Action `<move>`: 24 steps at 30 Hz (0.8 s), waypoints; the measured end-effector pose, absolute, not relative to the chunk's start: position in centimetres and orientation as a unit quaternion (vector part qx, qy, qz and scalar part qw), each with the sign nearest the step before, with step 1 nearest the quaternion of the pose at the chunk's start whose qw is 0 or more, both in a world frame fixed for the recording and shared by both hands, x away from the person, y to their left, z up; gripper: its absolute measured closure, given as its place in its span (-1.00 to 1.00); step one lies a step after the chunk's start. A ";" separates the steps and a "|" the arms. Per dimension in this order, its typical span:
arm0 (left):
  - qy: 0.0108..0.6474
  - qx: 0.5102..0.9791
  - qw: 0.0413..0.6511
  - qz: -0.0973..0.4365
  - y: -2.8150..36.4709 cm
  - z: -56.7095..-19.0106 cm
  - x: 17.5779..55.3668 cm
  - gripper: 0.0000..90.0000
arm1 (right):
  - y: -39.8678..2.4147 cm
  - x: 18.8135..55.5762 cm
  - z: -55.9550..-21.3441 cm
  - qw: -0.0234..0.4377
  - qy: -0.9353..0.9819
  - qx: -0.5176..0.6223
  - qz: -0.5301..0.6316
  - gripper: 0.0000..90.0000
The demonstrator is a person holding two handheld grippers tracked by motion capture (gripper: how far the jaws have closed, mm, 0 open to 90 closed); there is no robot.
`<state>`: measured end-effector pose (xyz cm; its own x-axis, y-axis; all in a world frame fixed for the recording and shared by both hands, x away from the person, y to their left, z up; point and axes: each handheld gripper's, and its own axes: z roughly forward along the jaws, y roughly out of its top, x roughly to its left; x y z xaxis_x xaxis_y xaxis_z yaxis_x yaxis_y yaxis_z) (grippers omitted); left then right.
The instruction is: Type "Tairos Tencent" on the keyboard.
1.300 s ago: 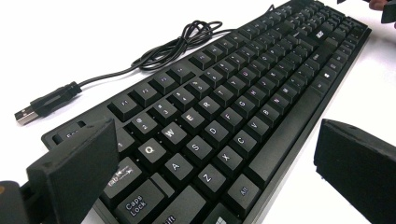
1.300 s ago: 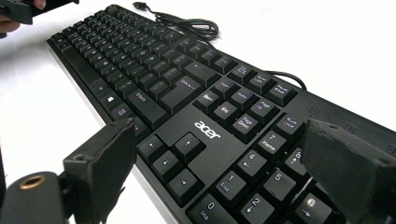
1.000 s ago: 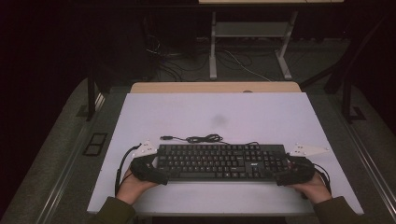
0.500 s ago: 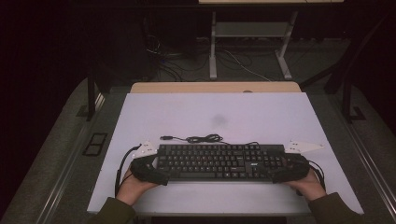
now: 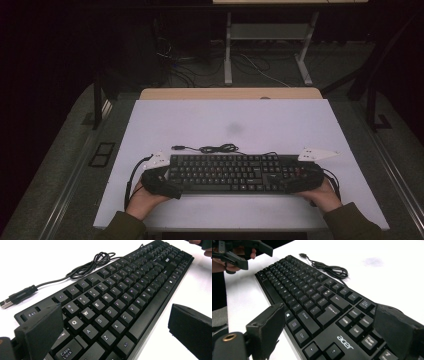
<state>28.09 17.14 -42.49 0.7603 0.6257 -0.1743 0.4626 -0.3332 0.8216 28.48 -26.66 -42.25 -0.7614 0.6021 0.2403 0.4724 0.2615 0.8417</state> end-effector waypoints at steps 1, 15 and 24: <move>0.335 0.812 0.470 0.087 17.1 -42.5 28.1 -1.00 | -26.6 28.5 -42.3 0.064 0.792 0.338 0.505 -0.77; 0.335 0.813 0.469 0.084 16.9 -42.6 28.2 -1.00 | -25.3 29.0 -42.3 0.052 0.793 0.330 0.509 -0.77; 0.335 0.813 0.469 0.084 16.9 -42.7 28.2 -1.00 | -24.1 29.4 -42.5 0.045 0.799 0.320 0.508 -0.76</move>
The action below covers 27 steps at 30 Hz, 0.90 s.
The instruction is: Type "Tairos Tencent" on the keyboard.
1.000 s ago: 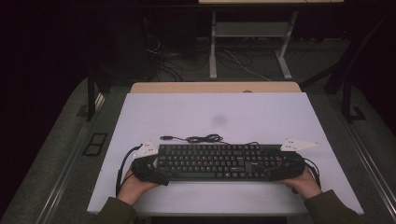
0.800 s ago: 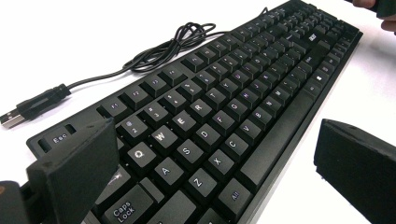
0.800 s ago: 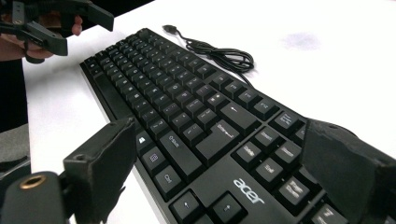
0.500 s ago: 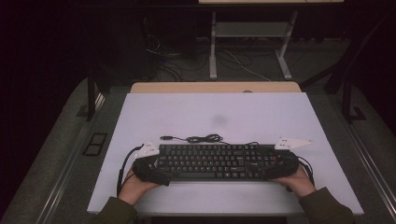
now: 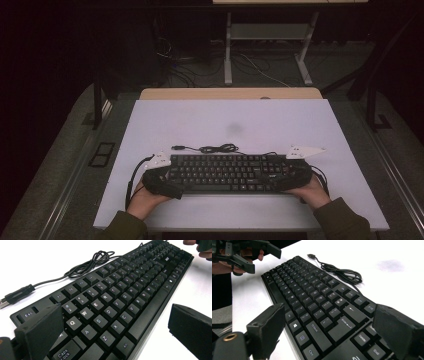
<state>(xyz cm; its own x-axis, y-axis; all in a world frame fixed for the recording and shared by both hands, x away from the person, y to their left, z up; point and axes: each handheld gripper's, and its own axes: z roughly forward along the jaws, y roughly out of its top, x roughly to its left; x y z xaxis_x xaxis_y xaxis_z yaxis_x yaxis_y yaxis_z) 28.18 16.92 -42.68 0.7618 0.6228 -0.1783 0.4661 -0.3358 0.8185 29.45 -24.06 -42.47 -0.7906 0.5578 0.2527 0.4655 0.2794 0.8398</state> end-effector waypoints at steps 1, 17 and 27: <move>0.335 0.813 0.469 0.084 16.9 -42.7 28.2 -1.00 | -23.9 29.5 -42.5 0.042 0.800 0.316 0.507 -0.66; 0.334 0.813 0.469 0.085 16.9 -42.7 28.2 -1.00 | -22.4 30.0 -42.5 0.027 0.812 0.293 0.504 -0.14; 0.336 0.813 0.469 0.083 16.9 -42.7 28.2 -1.00 | -21.4 30.2 -42.6 0.024 0.820 0.278 0.499 0.19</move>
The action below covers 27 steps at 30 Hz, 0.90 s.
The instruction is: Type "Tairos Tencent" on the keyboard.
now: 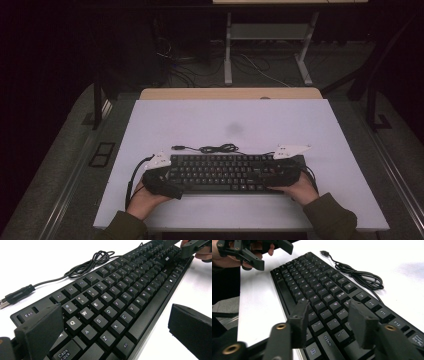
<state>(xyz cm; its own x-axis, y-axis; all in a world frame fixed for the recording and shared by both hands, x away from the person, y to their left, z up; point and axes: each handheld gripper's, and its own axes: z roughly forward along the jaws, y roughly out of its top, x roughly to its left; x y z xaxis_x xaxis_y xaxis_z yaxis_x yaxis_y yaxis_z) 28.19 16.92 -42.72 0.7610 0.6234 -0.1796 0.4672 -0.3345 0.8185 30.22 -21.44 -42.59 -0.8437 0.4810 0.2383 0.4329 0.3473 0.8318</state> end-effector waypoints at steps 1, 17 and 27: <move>0.335 0.813 0.469 0.083 16.9 -42.7 28.2 -1.00 | -21.2 30.3 -42.7 0.021 0.823 0.277 0.495 0.28; 0.336 0.813 0.468 0.083 16.9 -42.7 28.2 -1.00 | -20.4 30.7 -43.3 0.015 0.851 0.262 0.454 0.93; 0.334 0.814 0.468 0.083 16.9 -42.7 28.2 -1.00 | -20.1 30.6 -43.7 0.010 0.867 0.252 0.429 0.98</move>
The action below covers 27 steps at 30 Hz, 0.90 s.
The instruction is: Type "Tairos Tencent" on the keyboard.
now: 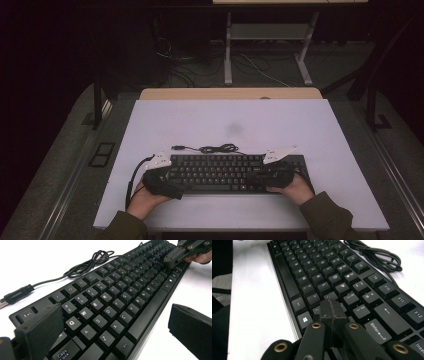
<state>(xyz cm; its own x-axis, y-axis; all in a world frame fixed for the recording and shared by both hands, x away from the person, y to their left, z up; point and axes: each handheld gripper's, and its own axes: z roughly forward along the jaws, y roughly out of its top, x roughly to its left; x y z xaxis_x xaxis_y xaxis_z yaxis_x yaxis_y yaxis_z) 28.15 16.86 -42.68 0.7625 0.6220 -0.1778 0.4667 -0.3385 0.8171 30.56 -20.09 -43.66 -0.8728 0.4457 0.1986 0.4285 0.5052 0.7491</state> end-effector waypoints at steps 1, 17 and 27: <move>0.335 0.814 0.468 0.083 16.9 -42.7 28.2 -1.00 | -20.1 30.6 -43.7 0.010 0.869 0.252 0.427 0.98; 0.332 0.813 0.471 0.087 16.4 -42.2 28.7 -1.00 | -20.0 30.5 -44.1 0.011 0.876 0.251 0.412 0.98; 0.333 0.812 0.472 0.084 15.7 -42.1 29.4 -0.93 | -20.0 30.5 -44.1 0.012 0.877 0.250 0.411 0.98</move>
